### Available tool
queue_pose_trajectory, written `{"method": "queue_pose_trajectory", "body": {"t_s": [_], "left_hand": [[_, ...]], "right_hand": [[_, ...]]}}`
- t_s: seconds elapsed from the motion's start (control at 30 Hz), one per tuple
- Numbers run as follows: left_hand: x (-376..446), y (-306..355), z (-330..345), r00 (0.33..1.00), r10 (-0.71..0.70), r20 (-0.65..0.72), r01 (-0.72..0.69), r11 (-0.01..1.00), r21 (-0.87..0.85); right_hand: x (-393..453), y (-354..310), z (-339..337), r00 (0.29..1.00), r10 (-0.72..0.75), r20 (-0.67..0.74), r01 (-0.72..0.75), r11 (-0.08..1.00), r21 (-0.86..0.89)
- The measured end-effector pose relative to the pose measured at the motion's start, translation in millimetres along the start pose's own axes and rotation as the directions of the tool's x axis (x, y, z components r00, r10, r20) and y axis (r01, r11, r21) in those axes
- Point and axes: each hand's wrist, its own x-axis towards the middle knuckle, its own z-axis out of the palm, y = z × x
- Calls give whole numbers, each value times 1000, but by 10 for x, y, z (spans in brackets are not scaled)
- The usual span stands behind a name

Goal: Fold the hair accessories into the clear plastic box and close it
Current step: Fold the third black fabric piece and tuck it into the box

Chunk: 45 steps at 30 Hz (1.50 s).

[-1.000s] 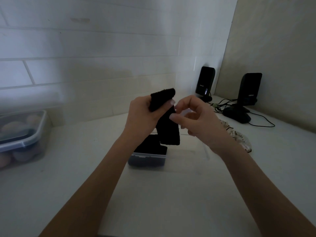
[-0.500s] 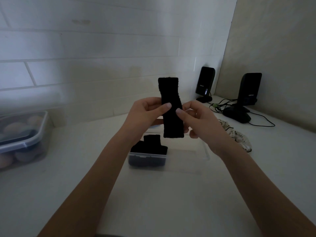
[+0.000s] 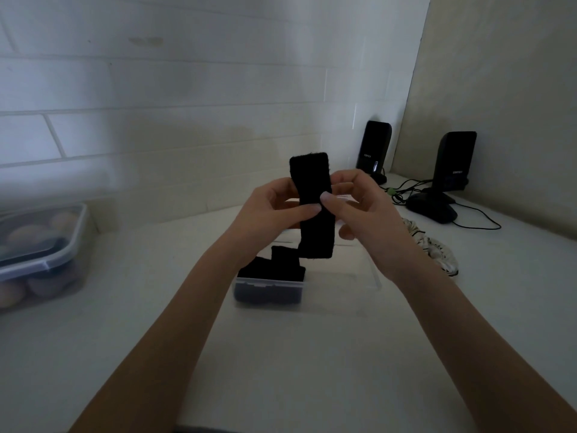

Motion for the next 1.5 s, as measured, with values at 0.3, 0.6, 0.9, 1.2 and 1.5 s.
{"method": "queue_pose_trajectory", "body": {"t_s": [0.3,0.6,0.9,1.2,1.5], "left_hand": [[-34,24,13,998,-52,29,53,999,-13],[-57,1,48,997,-59,53,49,982,180],[-17,-59,16,931,257,-260,-109,874,474],[52,82,31,938,-266,-224,178,920,-348],[32,-13,-40,959,-191,-209,139,961,-240]], "right_hand": [[30,16,11,994,-71,-82,76,995,60],[55,34,-48,982,6,-189,22,990,143],[25,-16,-12,992,-127,-18,128,977,170],[16,24,-16,968,-191,162,205,976,-75],[2,61,-17,948,-127,292,179,971,-159]]}}
